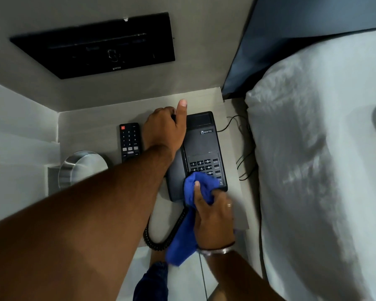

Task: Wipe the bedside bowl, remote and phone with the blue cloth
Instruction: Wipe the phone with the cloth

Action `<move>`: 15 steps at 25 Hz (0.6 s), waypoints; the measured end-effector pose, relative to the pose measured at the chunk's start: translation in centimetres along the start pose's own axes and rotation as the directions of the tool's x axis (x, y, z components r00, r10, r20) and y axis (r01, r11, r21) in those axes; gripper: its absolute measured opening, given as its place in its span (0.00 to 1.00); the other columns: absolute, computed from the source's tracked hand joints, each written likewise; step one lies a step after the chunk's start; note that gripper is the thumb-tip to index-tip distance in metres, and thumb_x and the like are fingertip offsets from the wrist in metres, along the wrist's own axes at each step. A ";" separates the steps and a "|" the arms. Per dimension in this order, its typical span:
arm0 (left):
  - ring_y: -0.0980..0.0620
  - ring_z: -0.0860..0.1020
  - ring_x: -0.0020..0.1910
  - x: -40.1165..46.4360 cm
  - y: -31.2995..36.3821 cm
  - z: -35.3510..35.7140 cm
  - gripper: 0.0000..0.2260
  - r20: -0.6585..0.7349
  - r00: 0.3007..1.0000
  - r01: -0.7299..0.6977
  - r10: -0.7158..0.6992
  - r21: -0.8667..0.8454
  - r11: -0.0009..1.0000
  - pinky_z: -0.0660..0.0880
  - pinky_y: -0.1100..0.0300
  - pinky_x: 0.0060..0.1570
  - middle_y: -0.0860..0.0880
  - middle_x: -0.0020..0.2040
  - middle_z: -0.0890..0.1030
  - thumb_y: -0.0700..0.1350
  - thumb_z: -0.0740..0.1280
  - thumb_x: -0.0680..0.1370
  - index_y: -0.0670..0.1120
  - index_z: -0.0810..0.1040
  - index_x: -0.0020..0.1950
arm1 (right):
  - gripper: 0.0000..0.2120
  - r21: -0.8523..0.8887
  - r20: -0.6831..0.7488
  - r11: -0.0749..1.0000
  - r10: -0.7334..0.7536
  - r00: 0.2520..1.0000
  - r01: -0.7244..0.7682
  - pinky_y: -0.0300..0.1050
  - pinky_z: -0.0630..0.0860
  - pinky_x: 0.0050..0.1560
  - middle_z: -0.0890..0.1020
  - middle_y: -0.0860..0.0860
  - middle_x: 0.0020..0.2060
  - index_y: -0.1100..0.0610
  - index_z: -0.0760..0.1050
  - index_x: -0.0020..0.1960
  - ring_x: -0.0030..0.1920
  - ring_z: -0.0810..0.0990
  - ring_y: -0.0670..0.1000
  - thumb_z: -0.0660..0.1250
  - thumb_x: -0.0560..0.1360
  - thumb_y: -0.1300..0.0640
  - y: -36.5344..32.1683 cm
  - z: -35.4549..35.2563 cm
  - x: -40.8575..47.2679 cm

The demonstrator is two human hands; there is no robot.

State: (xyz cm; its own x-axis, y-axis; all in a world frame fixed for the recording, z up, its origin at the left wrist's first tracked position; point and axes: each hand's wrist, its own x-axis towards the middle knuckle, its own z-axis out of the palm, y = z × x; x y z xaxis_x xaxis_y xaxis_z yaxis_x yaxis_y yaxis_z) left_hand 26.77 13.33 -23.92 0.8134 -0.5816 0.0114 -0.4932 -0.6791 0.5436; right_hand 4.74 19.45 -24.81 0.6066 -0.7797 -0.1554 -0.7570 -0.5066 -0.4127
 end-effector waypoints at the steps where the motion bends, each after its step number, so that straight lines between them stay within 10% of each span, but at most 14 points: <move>1: 0.47 0.74 0.30 0.0 0.0 0.0 0.28 0.005 1.000 -0.003 0.003 0.004 1.000 0.64 0.58 0.30 0.48 0.28 0.74 0.66 0.44 0.79 0.51 0.63 0.26 | 0.39 0.013 0.032 0.998 -0.067 0.997 0.067 0.50 0.79 0.33 0.78 0.62 0.46 0.49 0.69 0.67 0.38 0.78 0.58 0.79 0.59 0.58 -0.2 0.4 -0.6; 3: 0.47 0.74 0.29 0.0 0.0 0.1 0.28 0.013 1.000 -0.005 0.005 -0.004 1.000 0.64 0.59 0.30 0.50 0.27 0.73 0.66 0.44 0.79 0.51 0.63 0.27 | 0.31 0.054 0.032 0.993 -0.111 0.993 0.109 0.52 0.81 0.35 0.80 0.59 0.45 0.47 0.70 0.65 0.39 0.79 0.55 0.76 0.64 0.55 2.1 0.2 -0.3; 6: 0.51 0.71 0.26 -0.1 -0.1 0.1 0.28 -0.001 1.000 -0.011 0.011 -0.034 0.999 0.61 0.61 0.28 0.53 0.24 0.69 0.66 0.44 0.79 0.51 0.63 0.26 | 0.12 0.223 -0.047 0.942 0.266 0.963 -0.250 0.53 0.79 0.47 0.79 0.45 0.45 0.47 0.77 0.57 0.44 0.77 0.43 0.62 0.75 0.47 5.9 -0.9 0.4; 8: 0.53 0.69 0.24 -0.2 0.1 0.1 0.27 0.004 1.000 -0.020 0.020 -0.049 0.999 0.59 0.61 0.26 0.54 0.24 0.67 0.65 0.45 0.79 0.52 0.62 0.26 | 0.17 0.221 -0.059 0.933 0.305 0.951 -0.285 0.49 0.76 0.45 0.78 0.57 0.48 0.52 0.76 0.61 0.45 0.78 0.55 0.63 0.73 0.53 4.7 -0.8 0.6; 12: 0.54 0.69 0.25 -0.4 0.1 -0.1 0.27 0.004 1.000 -0.019 0.019 -0.018 1.000 0.57 0.62 0.25 0.54 0.24 0.68 0.64 0.44 0.79 0.52 0.63 0.27 | 0.35 -0.002 0.037 0.985 -0.175 0.984 0.175 0.51 0.80 0.35 0.80 0.63 0.45 0.50 0.70 0.67 0.38 0.79 0.59 0.77 0.62 0.59 1.5 0.1 -0.5; 15: 0.52 0.70 0.26 -0.2 0.1 -0.2 0.27 0.020 1.000 -0.010 0.010 -0.019 1.000 0.59 0.61 0.26 0.53 0.25 0.69 0.65 0.44 0.79 0.51 0.63 0.27 | 0.34 0.022 0.013 1.000 0.008 1.000 -0.009 0.54 0.79 0.36 0.78 0.65 0.47 0.49 0.72 0.67 0.40 0.78 0.62 0.76 0.62 0.61 3.4 -0.9 0.0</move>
State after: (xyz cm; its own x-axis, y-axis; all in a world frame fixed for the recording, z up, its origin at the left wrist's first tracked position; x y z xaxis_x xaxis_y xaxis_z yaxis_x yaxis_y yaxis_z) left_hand 26.60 13.44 -23.69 0.8019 -0.5975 0.0003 -0.4956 -0.6648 0.5590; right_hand 1.97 17.39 -25.45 0.6033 -0.7790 -0.1706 -0.7566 -0.4916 -0.4311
